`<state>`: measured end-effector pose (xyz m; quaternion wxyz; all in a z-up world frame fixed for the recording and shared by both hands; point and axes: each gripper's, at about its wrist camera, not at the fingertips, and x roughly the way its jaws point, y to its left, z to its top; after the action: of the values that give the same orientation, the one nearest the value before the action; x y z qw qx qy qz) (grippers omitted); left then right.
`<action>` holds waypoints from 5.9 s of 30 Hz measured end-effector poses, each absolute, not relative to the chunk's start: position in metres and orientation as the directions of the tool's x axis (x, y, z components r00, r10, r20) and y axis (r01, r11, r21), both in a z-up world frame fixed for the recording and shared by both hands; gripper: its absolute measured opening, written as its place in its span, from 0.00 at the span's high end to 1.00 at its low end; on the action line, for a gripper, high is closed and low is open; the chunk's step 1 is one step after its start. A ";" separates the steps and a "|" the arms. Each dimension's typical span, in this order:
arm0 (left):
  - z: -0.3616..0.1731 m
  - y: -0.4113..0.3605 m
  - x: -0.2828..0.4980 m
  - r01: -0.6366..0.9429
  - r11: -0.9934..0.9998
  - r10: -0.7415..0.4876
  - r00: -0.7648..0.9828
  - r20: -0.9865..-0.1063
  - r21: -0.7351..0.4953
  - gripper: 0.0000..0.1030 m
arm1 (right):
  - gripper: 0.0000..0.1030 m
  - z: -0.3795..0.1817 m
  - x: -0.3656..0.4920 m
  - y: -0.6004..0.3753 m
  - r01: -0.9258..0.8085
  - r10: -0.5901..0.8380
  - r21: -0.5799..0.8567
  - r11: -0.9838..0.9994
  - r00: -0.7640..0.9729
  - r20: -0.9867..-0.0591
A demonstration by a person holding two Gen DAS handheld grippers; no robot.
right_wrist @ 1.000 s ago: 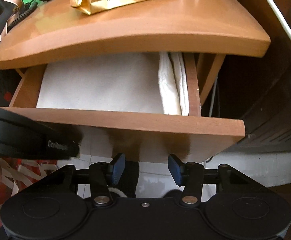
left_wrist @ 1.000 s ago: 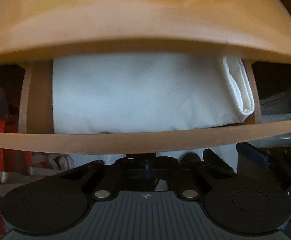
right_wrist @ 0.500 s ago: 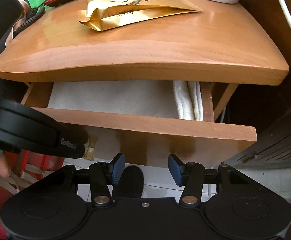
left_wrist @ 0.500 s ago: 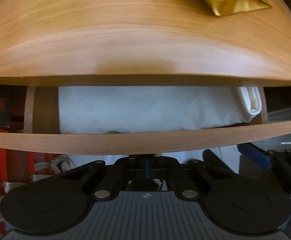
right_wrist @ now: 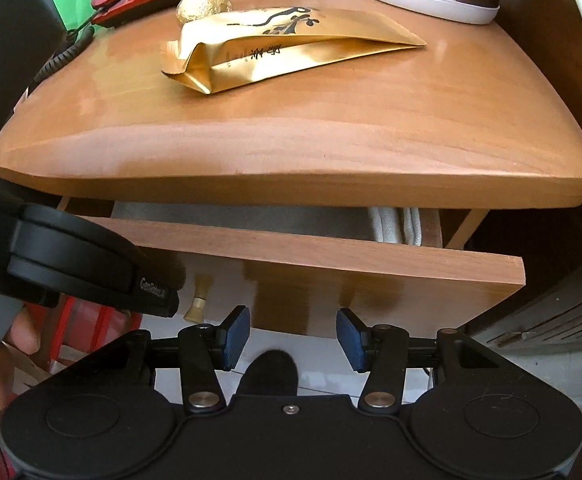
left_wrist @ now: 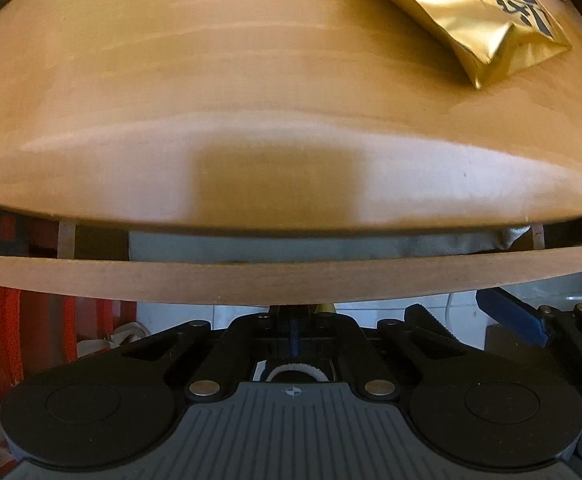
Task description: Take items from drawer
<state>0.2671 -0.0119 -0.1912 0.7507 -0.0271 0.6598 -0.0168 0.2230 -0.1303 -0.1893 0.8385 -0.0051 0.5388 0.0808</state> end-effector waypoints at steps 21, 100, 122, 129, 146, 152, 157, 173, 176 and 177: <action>-0.173 -0.016 0.262 -0.031 0.997 -0.068 0.124 -0.990 -0.072 1.00 | 0.55 -0.179 0.240 -0.122 -0.098 0.128 0.095 0.991 0.421 -0.898; -0.095 0.009 0.097 -0.074 0.994 -0.043 0.358 -0.933 -0.075 0.54 | 0.20 -0.105 0.073 -0.123 -0.072 0.021 -0.015 0.997 0.473 -0.881; -0.080 0.011 0.067 -0.066 0.995 -0.049 0.389 -0.920 -0.081 0.53 | 0.20 -0.089 0.043 -0.123 -0.079 0.013 -0.030 0.996 0.492 -0.870; -0.079 0.011 0.061 -0.062 0.995 -0.050 0.391 -0.919 -0.081 0.53 | 0.20 -0.088 0.038 -0.122 -0.082 0.009 -0.036 0.996 0.493 -0.870; -0.074 0.004 0.046 -0.045 0.997 -0.041 0.401 -0.915 -0.065 0.51 | 0.20 -0.086 0.025 -0.123 -0.078 -0.003 -0.047 0.996 0.486 -0.874; -0.072 0.003 0.042 -0.045 0.997 -0.031 0.412 -0.911 -0.055 0.47 | 0.20 -0.086 0.021 -0.126 -0.067 -0.007 -0.045 0.997 0.479 -0.878; -0.070 0.002 0.038 -0.043 0.998 -0.028 0.416 -0.909 -0.050 0.46 | 0.20 -0.085 0.017 -0.126 -0.067 -0.010 -0.047 0.997 0.478 -0.878; -0.065 -0.001 0.032 -0.050 0.999 0.026 0.469 -0.883 0.003 0.40 | 0.19 -0.085 0.014 -0.131 -0.051 -0.014 -0.043 0.998 0.472 -0.882; -0.065 -0.001 0.032 -0.050 0.999 0.029 0.467 -0.884 0.007 0.40 | 0.19 -0.085 0.014 -0.132 -0.050 -0.013 -0.042 0.998 0.472 -0.881; -0.065 -0.001 0.032 -0.050 0.999 0.028 0.465 -0.885 0.005 0.40 | 0.19 -0.085 0.015 -0.132 -0.050 -0.013 -0.041 0.998 0.472 -0.882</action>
<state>0.0323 -0.0011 -0.0647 0.8559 -0.0106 0.5166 0.0226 0.0147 -0.1323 -0.0852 0.8573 -0.0306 0.5138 0.0110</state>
